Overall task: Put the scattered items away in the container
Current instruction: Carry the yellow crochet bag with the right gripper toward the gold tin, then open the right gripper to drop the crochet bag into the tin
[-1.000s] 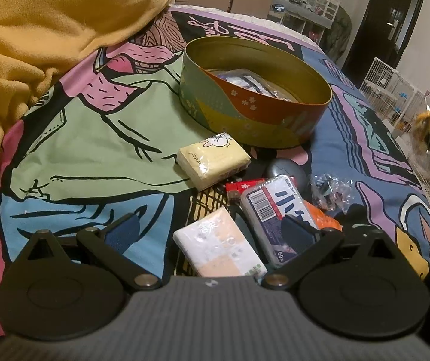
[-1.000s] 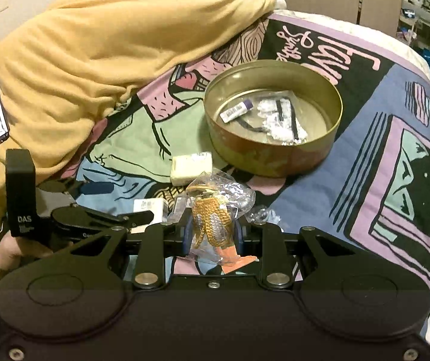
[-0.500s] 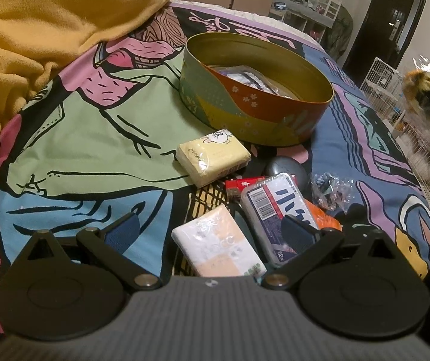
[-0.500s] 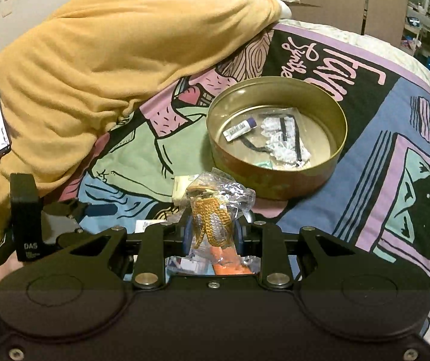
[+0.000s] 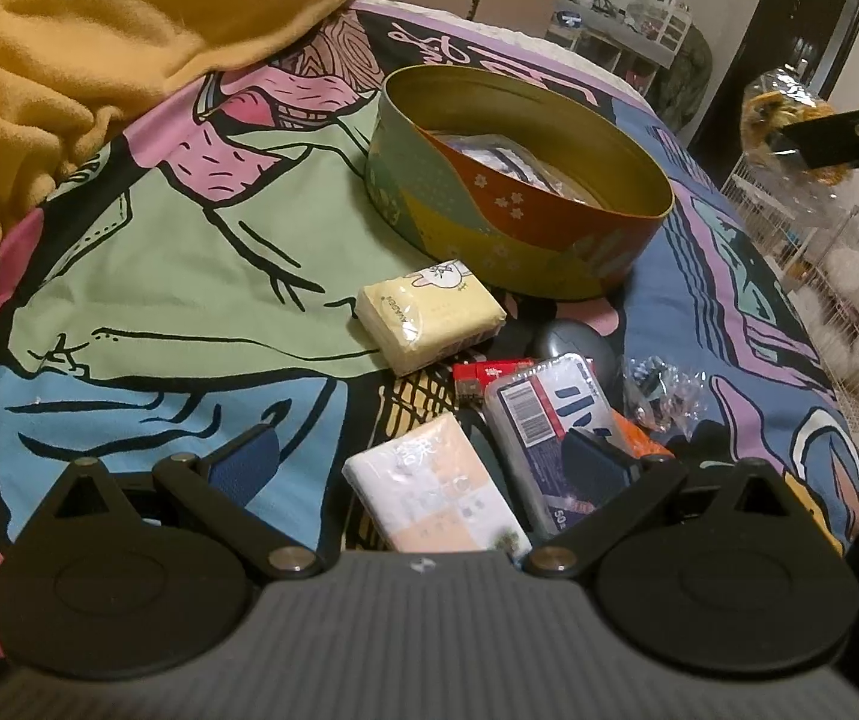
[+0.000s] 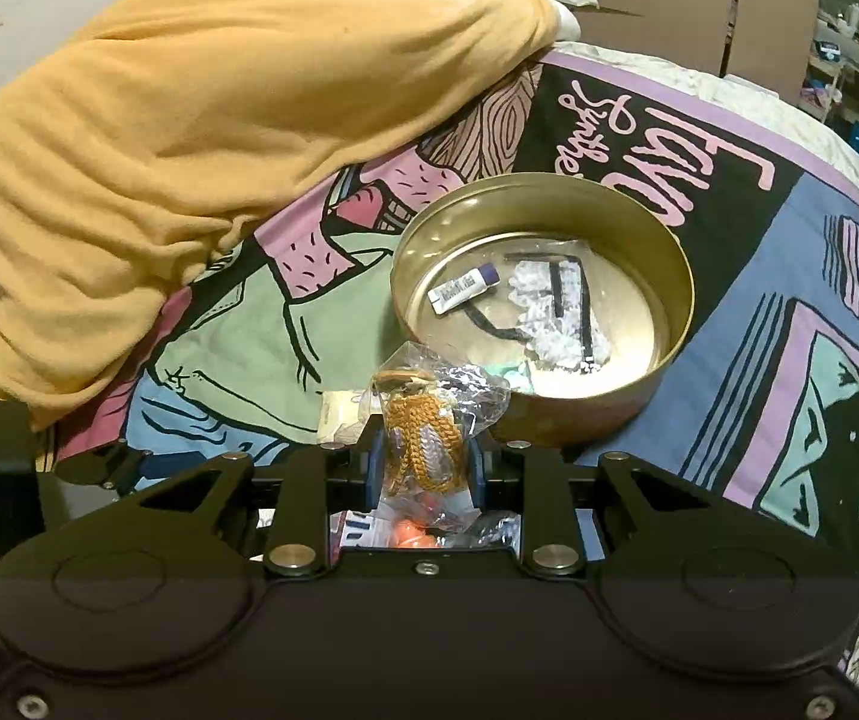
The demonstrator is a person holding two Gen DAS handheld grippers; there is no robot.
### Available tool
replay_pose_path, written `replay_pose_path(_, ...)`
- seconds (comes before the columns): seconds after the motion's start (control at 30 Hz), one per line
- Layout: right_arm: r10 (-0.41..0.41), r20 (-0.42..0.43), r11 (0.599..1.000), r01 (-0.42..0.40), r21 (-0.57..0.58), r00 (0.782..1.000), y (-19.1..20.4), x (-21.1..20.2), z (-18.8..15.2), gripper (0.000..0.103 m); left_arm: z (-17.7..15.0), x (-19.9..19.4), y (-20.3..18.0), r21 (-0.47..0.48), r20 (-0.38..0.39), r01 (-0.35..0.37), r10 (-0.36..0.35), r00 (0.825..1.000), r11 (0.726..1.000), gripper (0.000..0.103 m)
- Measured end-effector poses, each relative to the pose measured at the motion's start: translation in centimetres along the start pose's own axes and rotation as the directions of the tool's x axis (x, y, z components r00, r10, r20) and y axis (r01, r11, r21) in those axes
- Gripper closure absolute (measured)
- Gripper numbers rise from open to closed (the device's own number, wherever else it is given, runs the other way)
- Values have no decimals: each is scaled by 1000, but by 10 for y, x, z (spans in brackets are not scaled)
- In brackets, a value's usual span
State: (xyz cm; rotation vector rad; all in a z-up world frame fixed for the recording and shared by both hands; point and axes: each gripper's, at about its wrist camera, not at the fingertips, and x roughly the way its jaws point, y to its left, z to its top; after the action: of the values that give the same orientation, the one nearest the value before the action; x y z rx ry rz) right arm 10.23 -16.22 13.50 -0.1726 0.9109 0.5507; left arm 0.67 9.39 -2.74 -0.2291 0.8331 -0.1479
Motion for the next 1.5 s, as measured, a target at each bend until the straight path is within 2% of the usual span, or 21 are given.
replay_pose_path(0.5,-42,-7,999,42,2,999,-11,29,42,78,0,2,5,-34,8,41,-41,999,999,0)
replay_pose_path(0.8,-64,-13,998,64,24,998,-21,45,59,78,-1,3,5,-45,9,35,-35,999,998,0)
replay_pose_path(1.2,-88,-3,994,88,57,996,-26,66,89,78,-1,-3,11,-78,48,61,-57,997,995,0)
replay_pose_path(1.3,-101,0,992,101,75,995,-31,74,97,75,0,-3,12,-87,53,66,-62,997,994,0)
replay_pose_path(1.33,-104,4,990,104,94,995,-34,76,99,66,0,-3,12,-87,53,64,-59,997,994,0)
replay_pose_path(1.37,-106,8,988,104,112,994,-37,77,100,39,0,-3,12,-88,52,62,-57,997,994,0)
replay_pose_path(1.4,-114,14,984,111,136,993,-41,77,101,24,0,-3,12,-88,51,62,-58,997,994,0)
replay_pose_path(1.43,-128,34,978,121,167,991,-44,75,99,2,0,-3,12,-88,53,62,-58,997,994,0)
replay_pose_path(1.5,-123,96,974,101,203,988,-50,65,90,0,-1,-4,12,-89,55,62,-57,997,994,0)
